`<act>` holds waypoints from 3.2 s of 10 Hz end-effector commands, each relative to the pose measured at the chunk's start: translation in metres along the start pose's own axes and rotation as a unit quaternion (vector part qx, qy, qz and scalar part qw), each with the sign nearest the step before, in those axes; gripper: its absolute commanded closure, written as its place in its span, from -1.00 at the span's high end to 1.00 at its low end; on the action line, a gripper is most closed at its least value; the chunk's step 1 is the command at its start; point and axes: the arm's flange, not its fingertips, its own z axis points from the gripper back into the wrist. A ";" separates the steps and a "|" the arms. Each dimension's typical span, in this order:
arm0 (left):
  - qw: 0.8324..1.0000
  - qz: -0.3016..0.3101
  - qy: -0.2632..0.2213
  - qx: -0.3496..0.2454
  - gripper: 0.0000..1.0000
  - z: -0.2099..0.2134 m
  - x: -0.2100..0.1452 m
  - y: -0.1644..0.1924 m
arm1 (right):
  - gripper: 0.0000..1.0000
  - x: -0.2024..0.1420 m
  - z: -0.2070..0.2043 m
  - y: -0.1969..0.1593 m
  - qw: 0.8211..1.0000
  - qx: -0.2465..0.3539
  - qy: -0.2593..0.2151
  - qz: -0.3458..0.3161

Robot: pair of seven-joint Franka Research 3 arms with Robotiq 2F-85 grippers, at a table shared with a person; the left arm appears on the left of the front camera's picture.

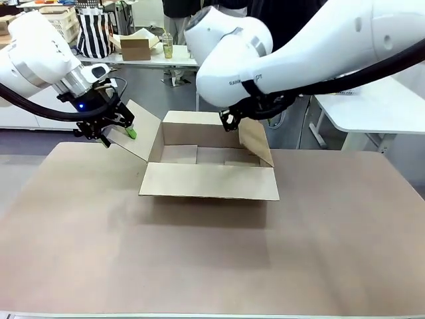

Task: Pack the gift set into the box.
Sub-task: Place both hands on the side flaps of the Package Box and spread them outward, then lift both hands away from the flaps of the Package Box.

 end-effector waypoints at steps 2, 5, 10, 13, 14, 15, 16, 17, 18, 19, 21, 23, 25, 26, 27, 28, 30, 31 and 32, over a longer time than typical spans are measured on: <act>1.000 0.006 -0.001 0.008 1.00 0.003 -0.002 -0.001 | 1.00 -0.013 -0.010 -0.047 0.998 -0.019 0.010 -0.051; 1.000 0.006 -0.001 0.008 1.00 0.003 -0.002 -0.001 | 1.00 -0.025 -0.028 -0.077 0.996 0.018 0.045 -0.078; 1.000 0.006 -0.001 0.008 1.00 0.003 -0.002 -0.001 | 1.00 -0.049 -0.075 -0.141 0.950 0.245 0.106 -0.162; 1.000 0.006 -0.001 0.008 1.00 0.003 -0.002 -0.001 | 1.00 -0.062 -0.106 -0.159 0.912 0.340 0.111 -0.201; 1.000 0.006 -0.001 0.008 1.00 0.003 -0.002 -0.001 | 1.00 -0.066 -0.119 -0.161 0.901 0.364 0.116 -0.208; 1.000 0.006 -0.001 0.008 1.00 0.003 -0.002 -0.001 | 1.00 -0.070 -0.129 -0.165 0.892 0.378 0.116 -0.220; 1.000 0.006 -0.001 0.008 1.00 0.003 -0.002 -0.001 | 1.00 -0.075 -0.138 -0.170 0.883 0.394 0.114 -0.228; 1.000 0.006 -0.001 0.008 1.00 0.003 -0.002 -0.001 | 1.00 -0.082 -0.144 -0.175 0.875 0.406 0.112 -0.239; 1.000 0.006 -0.001 0.008 1.00 0.003 -0.002 -0.001 | 1.00 -0.056 -0.119 -0.175 0.892 0.367 0.110 -0.239; 1.000 0.006 -0.001 0.008 1.00 0.003 -0.002 -0.001 | 1.00 -0.056 -0.119 -0.175 0.892 0.367 0.110 -0.239; 1.000 0.006 -0.001 0.008 1.00 0.003 -0.002 -0.001 | 1.00 -0.056 -0.119 -0.175 0.892 0.367 0.110 -0.239; 1.000 0.006 -0.001 0.008 1.00 0.003 -0.002 -0.001 | 1.00 -0.056 -0.119 -0.175 0.892 0.367 0.110 -0.239; 1.000 0.006 -0.001 0.008 1.00 0.003 -0.002 -0.001 | 1.00 -0.056 -0.119 -0.175 0.892 0.367 0.110 -0.239; 1.000 0.006 -0.001 0.008 1.00 0.003 -0.002 -0.001 | 1.00 -0.056 -0.119 -0.175 0.892 0.367 0.110 -0.239; 1.000 0.006 -0.001 0.008 1.00 0.003 -0.002 -0.001 | 1.00 -0.056 -0.119 -0.175 0.892 0.367 0.110 -0.239; 1.000 0.006 -0.001 0.008 1.00 0.003 -0.002 -0.001 | 1.00 -0.056 -0.119 -0.175 0.892 0.367 0.110 -0.239; 1.000 0.006 -0.001 0.008 1.00 0.003 -0.002 -0.001 | 1.00 -0.056 -0.119 -0.175 0.892 0.367 0.110 -0.239; 1.000 0.006 -0.001 0.008 1.00 0.003 -0.002 -0.001 | 1.00 -0.056 -0.119 -0.175 0.892 0.367 0.110 -0.239; 1.000 0.006 -0.001 0.008 1.00 0.003 -0.002 -0.001 | 1.00 -0.056 -0.119 -0.175 0.892 0.367 0.110 -0.239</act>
